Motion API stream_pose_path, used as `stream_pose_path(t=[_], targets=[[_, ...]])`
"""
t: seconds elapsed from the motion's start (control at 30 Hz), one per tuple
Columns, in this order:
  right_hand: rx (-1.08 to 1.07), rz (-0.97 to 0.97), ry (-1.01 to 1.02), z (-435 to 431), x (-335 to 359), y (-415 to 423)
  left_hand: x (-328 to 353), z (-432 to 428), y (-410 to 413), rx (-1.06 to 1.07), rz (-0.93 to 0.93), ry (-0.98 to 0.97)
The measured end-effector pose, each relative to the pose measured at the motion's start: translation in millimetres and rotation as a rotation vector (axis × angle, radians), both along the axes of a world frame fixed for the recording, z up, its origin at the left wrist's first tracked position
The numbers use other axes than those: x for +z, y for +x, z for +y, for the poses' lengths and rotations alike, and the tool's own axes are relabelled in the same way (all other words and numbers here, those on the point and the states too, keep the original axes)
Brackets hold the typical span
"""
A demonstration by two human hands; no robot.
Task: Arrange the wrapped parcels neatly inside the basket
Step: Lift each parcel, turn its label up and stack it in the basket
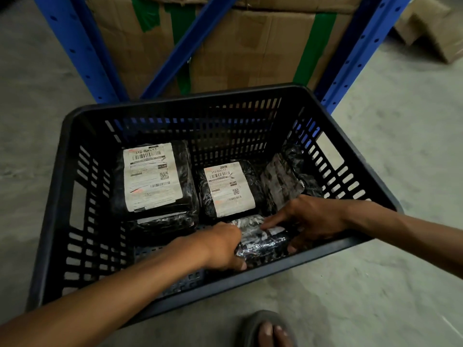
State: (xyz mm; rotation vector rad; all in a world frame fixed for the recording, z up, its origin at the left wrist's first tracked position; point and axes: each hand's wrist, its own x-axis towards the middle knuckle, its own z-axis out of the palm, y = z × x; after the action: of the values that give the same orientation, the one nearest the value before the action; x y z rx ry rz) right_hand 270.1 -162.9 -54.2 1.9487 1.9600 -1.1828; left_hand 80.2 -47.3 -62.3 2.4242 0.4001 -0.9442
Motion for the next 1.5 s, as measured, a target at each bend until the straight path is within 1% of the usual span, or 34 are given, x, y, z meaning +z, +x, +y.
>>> stream_pose_path(t=[0.1,0.17,0.2,0.3,0.33,0.43,0.5,0.57,0.6,0.63,0.67,0.73,0.8,0.87,0.93,1.0,1.07,1.2,1.27,1.3,1.33,1.4,1.43,1.5], targets=[[0.021,-0.013,0.048,3.2,-2.5,-0.2,-1.1,-2.1,-2.2,0.025,-0.016,-0.014],[-0.024,0.046,0.066,5.3,-1.8,4.8,0.3,3.0,-2.6,0.111,-0.058,-0.075],[-0.080,0.109,0.057,6.5,-0.1,8.6,1.2,8.4,-3.1,0.167,-0.080,-0.117],[-0.350,0.385,0.027,11.8,9.0,25.5,8.2,33.1,-7.9,0.401,-0.131,-0.342],[-0.446,0.450,0.035,13.5,13.8,31.6,11.8,41.2,-10.3,0.498,-0.161,-0.425],[-0.691,0.569,0.154,19.5,24.3,41.0,19.5,63.2,-10.6,0.799,-0.344,-0.564],[-0.892,0.699,0.205,26.8,25.1,41.2,23.7,68.2,-7.1,1.038,-0.488,-0.713],[-1.161,0.830,0.171,37.2,23.6,38.0,25.5,64.4,-4.5,1.225,-0.586,-0.904],[-1.288,0.861,0.128,41.7,22.2,35.8,23.0,59.5,-4.6,1.256,-0.620,-0.949],[-1.388,0.863,0.077,45.4,19.7,34.0,19.6,52.2,-4.8,1.243,-0.632,-0.929],[-1.456,0.853,0.034,47.7,15.6,32.3,15.9,43.6,-4.6,1.207,-0.616,-0.862],[-1.515,0.850,-0.014,48.4,5.1,26.4,8.4,30.4,-0.2,1.207,-0.555,-0.728],[-1.540,0.847,-0.006,46.5,-4.5,17.3,0.3,26.9,7.0,1.319,-0.512,-0.677],[-1.515,0.846,0.019,44.6,-8.3,9.9,-7.6,28.3,13.4,1.433,-0.478,-0.641],[-1.457,0.791,0.110,43.4,-8.7,8.8,-13.6,28.6,21.4,1.535,-0.458,-0.607],[-1.402,0.710,0.220,47.9,-7.7,11.6,-19.7,30.0,30.3,1.584,-0.476,-0.599],[-1.346,0.686,0.291,57.4,-6.2,13.4,-25.2,36.5,41.3,1.594,-0.530,-0.549],[-1.295,0.700,0.365,84.6,-14.4,19.3,-23.7,51.7,60.8,1.521,-0.632,-0.298],[-1.253,0.721,0.385,97.2,-22.2,20.9,-24.9,59.8,67.4,1.487,-0.627,-0.199],[-1.216,0.702,0.393,102.0,-28.7,20.7,-27.1,63.7,70.6,1.469,-0.597,-0.161],[-1.162,0.642,0.383,105.3,-36.7,20.0,-29.6,66.9,74.1,1.444,-0.545,-0.131],[-1.028,0.426,0.293,107.6,-53.2,17.7,-36.7,69.7,82.5,1.359,-0.433,-0.092],[-0.970,0.313,0.246,106.7,-61.3,16.9,-39.3,68.4,86.5,1.318,-0.397,-0.062],[-0.908,0.193,0.210,106.2,-74.6,17.8,-45.2,64.3,93.4,1.288,-0.371,0.022]])
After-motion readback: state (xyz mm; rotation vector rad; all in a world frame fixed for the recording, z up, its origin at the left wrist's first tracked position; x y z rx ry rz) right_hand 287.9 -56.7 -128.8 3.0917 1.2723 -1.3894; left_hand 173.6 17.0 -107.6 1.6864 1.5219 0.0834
